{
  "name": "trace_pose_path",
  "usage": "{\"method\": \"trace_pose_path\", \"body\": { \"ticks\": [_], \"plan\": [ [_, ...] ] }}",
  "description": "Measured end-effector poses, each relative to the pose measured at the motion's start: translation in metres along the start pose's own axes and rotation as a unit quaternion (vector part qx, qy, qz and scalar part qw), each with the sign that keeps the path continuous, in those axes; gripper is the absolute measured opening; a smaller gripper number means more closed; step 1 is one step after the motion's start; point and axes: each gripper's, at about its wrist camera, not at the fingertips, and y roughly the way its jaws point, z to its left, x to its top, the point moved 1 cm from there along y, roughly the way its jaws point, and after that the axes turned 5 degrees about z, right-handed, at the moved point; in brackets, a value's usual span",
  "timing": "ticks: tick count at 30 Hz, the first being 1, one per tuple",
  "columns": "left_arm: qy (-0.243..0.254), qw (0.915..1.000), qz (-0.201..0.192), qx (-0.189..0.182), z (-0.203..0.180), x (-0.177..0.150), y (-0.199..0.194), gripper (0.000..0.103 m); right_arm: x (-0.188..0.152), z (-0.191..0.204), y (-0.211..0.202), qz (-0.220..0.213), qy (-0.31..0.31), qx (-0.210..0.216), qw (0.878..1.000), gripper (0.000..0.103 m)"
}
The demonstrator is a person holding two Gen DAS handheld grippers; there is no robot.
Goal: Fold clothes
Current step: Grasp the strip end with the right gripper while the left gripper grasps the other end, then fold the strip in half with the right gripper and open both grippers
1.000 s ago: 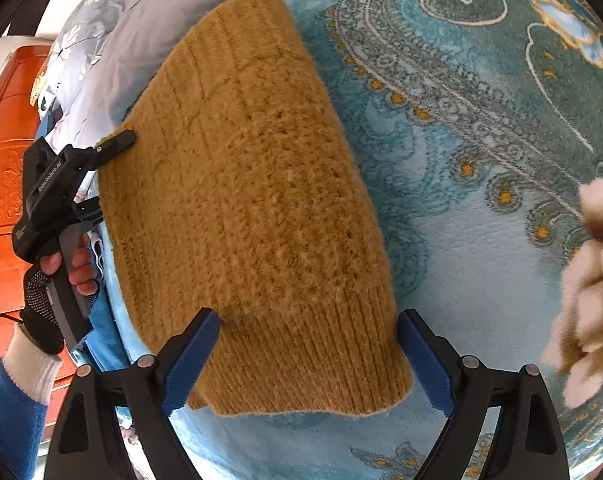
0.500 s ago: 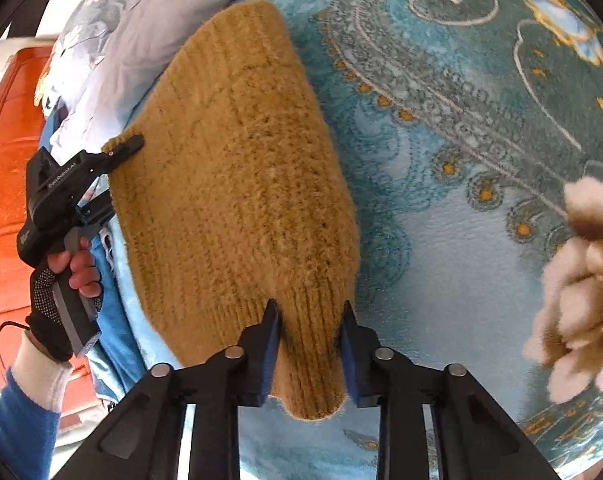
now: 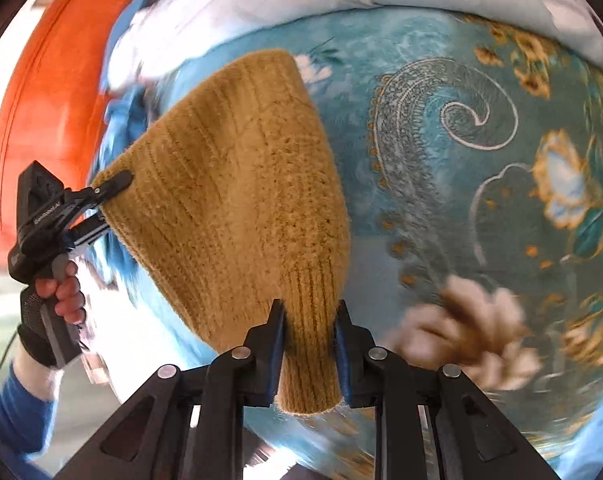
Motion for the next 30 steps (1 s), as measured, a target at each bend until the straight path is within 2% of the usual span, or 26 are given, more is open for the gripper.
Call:
{"method": "trace_pose_path", "body": {
  "ticks": [3, 6, 10, 14, 20, 26, 28, 29, 30],
  "plan": [
    [-0.033, 0.9995, 0.001, -0.002, 0.01, -0.041, -0.001, 0.033, -0.012, -0.006, -0.009, 0.044, -0.053, -0.023, 0.997, 0.024],
    [-0.06, 0.9982, -0.001, -0.001, 0.026, -0.075, 0.009, 0.033, -0.006, -0.008, -0.001, 0.083, -0.09, -0.043, 0.992, 0.024],
    [-0.078, 0.9968, -0.013, 0.012, 0.05, -0.09, 0.026, 0.033, 0.005, -0.014, 0.03, 0.123, -0.118, -0.067, 0.983, 0.024],
    [-0.102, 0.9943, -0.012, 0.028, 0.073, -0.087, 0.041, 0.033, 0.007, -0.026, 0.062, 0.147, -0.119, -0.093, 0.978, 0.024],
    [-0.073, 0.9955, 0.024, 0.055, 0.075, -0.079, 0.051, 0.038, 0.006, -0.047, 0.07, 0.136, -0.091, -0.082, 0.983, 0.024],
    [-0.047, 0.9946, 0.071, 0.059, 0.069, -0.068, 0.053, 0.052, -0.004, -0.052, 0.067, 0.106, -0.07, -0.09, 0.988, 0.032],
    [-0.023, 0.9935, 0.088, 0.069, 0.062, -0.065, 0.053, 0.062, -0.01, -0.054, 0.06, 0.085, -0.053, -0.094, 0.991, 0.038],
    [-0.008, 0.9926, 0.096, 0.074, 0.058, -0.064, 0.053, 0.064, -0.014, -0.055, 0.056, 0.075, -0.045, -0.094, 0.992, 0.04],
    [0.008, 0.9914, 0.104, 0.078, 0.053, -0.064, 0.053, 0.072, -0.018, -0.055, 0.052, 0.064, -0.037, -0.094, 0.993, 0.044]
  ]
}}
